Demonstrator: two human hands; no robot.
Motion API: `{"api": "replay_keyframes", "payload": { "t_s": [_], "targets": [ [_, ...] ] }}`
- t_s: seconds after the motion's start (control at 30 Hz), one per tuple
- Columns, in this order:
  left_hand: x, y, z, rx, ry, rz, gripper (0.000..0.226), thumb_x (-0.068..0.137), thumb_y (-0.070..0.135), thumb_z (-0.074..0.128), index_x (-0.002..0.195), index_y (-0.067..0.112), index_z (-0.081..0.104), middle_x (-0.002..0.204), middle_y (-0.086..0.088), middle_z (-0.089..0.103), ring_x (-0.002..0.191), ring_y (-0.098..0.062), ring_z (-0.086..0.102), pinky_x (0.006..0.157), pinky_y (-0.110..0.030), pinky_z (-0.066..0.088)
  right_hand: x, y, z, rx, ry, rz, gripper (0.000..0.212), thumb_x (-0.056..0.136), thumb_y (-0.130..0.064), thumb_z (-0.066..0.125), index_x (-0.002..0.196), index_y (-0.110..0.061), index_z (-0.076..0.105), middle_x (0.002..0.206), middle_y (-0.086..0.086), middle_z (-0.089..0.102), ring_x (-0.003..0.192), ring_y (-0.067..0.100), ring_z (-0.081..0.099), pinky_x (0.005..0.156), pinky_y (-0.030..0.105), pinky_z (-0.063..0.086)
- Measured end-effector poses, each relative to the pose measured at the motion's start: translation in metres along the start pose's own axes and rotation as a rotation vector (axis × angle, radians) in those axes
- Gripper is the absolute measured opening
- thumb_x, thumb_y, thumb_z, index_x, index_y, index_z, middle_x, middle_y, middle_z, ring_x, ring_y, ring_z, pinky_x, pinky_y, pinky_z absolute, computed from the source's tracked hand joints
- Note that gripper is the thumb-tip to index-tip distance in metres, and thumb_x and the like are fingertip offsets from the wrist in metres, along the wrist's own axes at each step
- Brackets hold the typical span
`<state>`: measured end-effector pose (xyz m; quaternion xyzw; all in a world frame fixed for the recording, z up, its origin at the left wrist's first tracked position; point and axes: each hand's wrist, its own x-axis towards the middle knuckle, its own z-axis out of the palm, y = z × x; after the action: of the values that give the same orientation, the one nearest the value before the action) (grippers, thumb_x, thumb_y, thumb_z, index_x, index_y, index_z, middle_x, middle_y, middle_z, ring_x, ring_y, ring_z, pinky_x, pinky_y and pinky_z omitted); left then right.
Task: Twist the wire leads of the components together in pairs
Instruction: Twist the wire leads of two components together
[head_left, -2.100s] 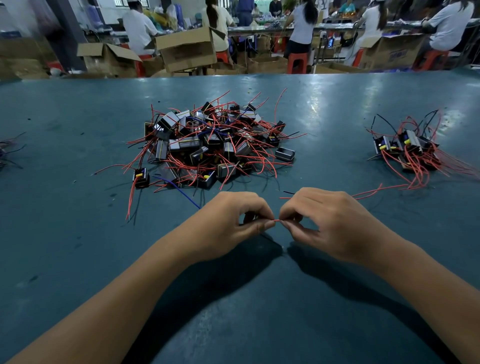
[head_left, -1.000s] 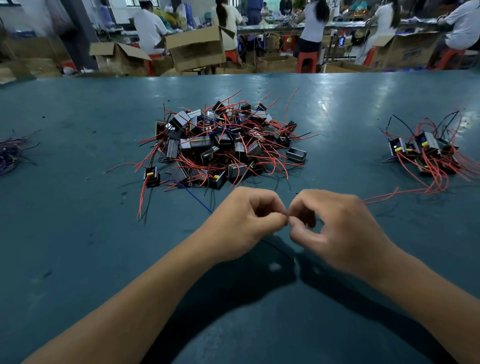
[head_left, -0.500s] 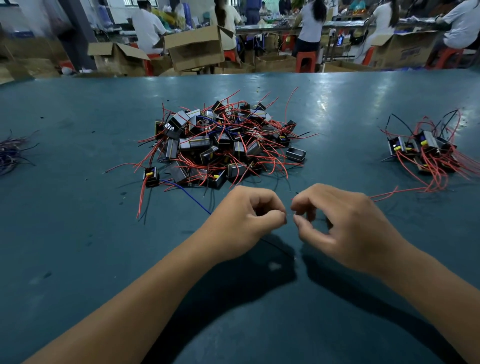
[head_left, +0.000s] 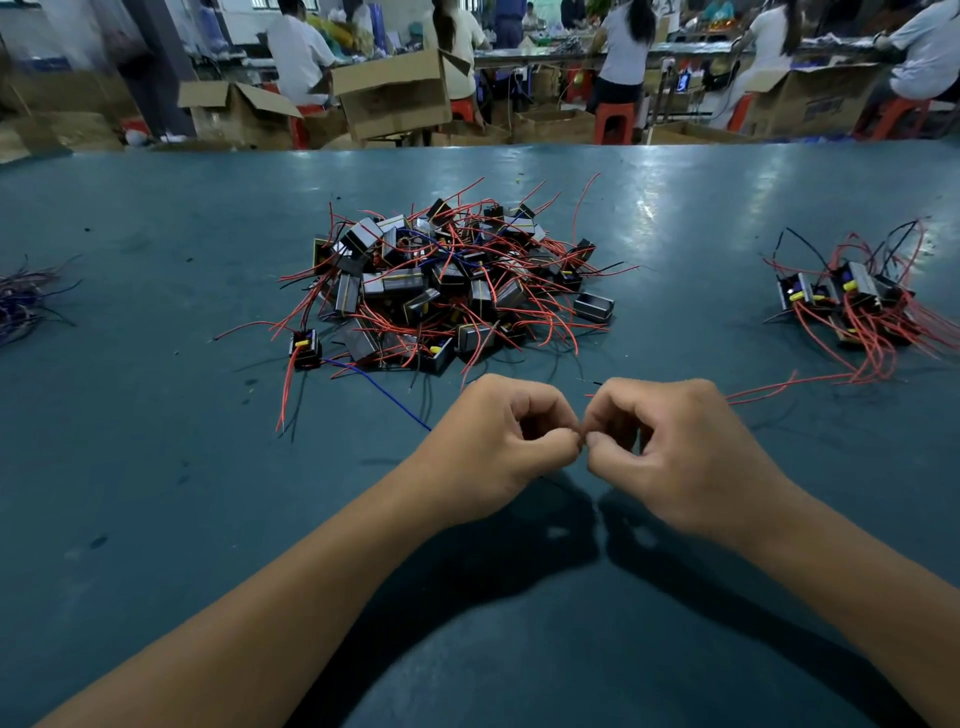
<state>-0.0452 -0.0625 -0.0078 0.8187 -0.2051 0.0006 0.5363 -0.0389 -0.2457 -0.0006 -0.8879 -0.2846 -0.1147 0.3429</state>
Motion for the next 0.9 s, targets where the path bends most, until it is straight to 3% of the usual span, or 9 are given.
{"api": "replay_keyframes", "payload": {
  "t_s": [0.07, 0.13, 0.2, 0.27, 0.4, 0.53, 0.73, 0.83, 0.9],
  "targets": [
    [-0.002, -0.001, 0.001, 0.131, 0.023, 0.087, 0.01, 0.082, 0.01, 0.064, 0.075, 0.011, 0.071, 0.062, 0.001, 0.062, 0.059, -0.005, 0.05, 0.061, -0.028, 0.042, 0.003, -0.003, 0.002, 0.407, -0.064, 0.368, 0.016, 0.077, -0.016, 0.062, 0.061, -0.015, 0.061, 0.053, -0.001, 0.057, 0.042, 0.009, 0.043, 0.039, 0.022, 0.033],
    [-0.003, 0.0, 0.001, 0.315, 0.069, 0.203, 0.009, 0.082, 0.012, 0.065, 0.075, 0.015, 0.07, 0.064, 0.009, 0.06, 0.063, -0.006, 0.053, 0.07, -0.02, 0.039, 0.006, -0.005, 0.0, 0.907, -0.199, 0.748, 0.019, 0.078, -0.01, 0.055, 0.06, -0.012, 0.06, 0.054, 0.003, 0.052, 0.038, 0.008, 0.038, 0.032, 0.014, 0.023],
    [-0.003, 0.0, 0.0, 0.389, 0.083, 0.244, 0.009, 0.082, 0.014, 0.065, 0.074, 0.018, 0.069, 0.065, 0.012, 0.06, 0.065, -0.007, 0.053, 0.071, -0.014, 0.035, 0.007, -0.004, -0.003, 1.084, -0.267, 0.882, 0.022, 0.083, -0.008, 0.053, 0.063, -0.012, 0.061, 0.057, 0.001, 0.05, 0.039, 0.006, 0.038, 0.03, 0.012, 0.02],
    [-0.002, 0.0, -0.001, 0.262, 0.044, 0.164, 0.01, 0.083, 0.012, 0.064, 0.075, 0.014, 0.07, 0.064, 0.005, 0.063, 0.061, -0.004, 0.053, 0.063, -0.019, 0.04, 0.004, 0.001, -0.004, 0.86, -0.25, 0.685, 0.023, 0.085, -0.007, 0.057, 0.064, -0.014, 0.064, 0.058, 0.002, 0.056, 0.04, 0.008, 0.044, 0.033, 0.016, 0.027],
    [0.001, 0.002, -0.002, -0.026, 0.009, -0.019, 0.013, 0.081, 0.012, 0.061, 0.072, 0.012, 0.07, 0.053, 0.009, 0.05, 0.051, -0.005, 0.039, 0.049, -0.021, 0.03, -0.001, 0.009, -0.008, -0.002, -0.008, -0.114, 0.006, 0.085, -0.017, 0.067, 0.081, -0.021, 0.065, 0.07, -0.009, 0.064, 0.059, 0.006, 0.057, 0.057, 0.017, 0.044],
    [0.002, 0.004, -0.003, -0.14, 0.023, -0.082, 0.016, 0.08, 0.016, 0.06, 0.068, 0.011, 0.069, 0.058, -0.005, 0.048, 0.06, -0.019, 0.036, 0.053, -0.033, 0.024, -0.001, 0.013, -0.01, -0.339, 0.033, -0.442, 0.011, 0.089, -0.017, 0.058, 0.086, -0.013, 0.067, 0.075, -0.004, 0.06, 0.062, 0.018, 0.058, 0.049, 0.037, 0.048],
    [0.001, 0.004, -0.002, -0.164, -0.022, -0.079, 0.016, 0.081, 0.013, 0.06, 0.069, 0.015, 0.071, 0.055, 0.008, 0.052, 0.056, -0.007, 0.041, 0.052, -0.018, 0.031, 0.0, 0.01, -0.012, -0.403, 0.05, -0.488, 0.015, 0.088, -0.016, 0.055, 0.077, -0.013, 0.066, 0.067, -0.003, 0.056, 0.055, 0.019, 0.053, 0.044, 0.034, 0.041],
    [0.001, 0.003, -0.001, -0.14, -0.022, -0.068, 0.013, 0.082, 0.01, 0.061, 0.073, 0.006, 0.07, 0.055, 0.011, 0.051, 0.054, -0.005, 0.039, 0.051, -0.016, 0.03, -0.003, 0.003, -0.005, -0.037, 0.011, -0.127, 0.008, 0.079, -0.019, 0.061, 0.072, -0.018, 0.064, 0.06, -0.007, 0.057, 0.051, 0.008, 0.048, 0.05, 0.023, 0.04],
    [0.0, 0.003, -0.001, -0.09, -0.017, -0.031, 0.013, 0.086, 0.006, 0.062, 0.075, 0.006, 0.07, 0.053, 0.01, 0.052, 0.053, -0.002, 0.039, 0.051, -0.015, 0.031, -0.002, -0.003, 0.002, 0.301, -0.009, 0.198, 0.014, 0.078, -0.015, 0.062, 0.065, -0.015, 0.062, 0.054, -0.002, 0.058, 0.045, 0.006, 0.045, 0.046, 0.02, 0.036]
  ]
}}
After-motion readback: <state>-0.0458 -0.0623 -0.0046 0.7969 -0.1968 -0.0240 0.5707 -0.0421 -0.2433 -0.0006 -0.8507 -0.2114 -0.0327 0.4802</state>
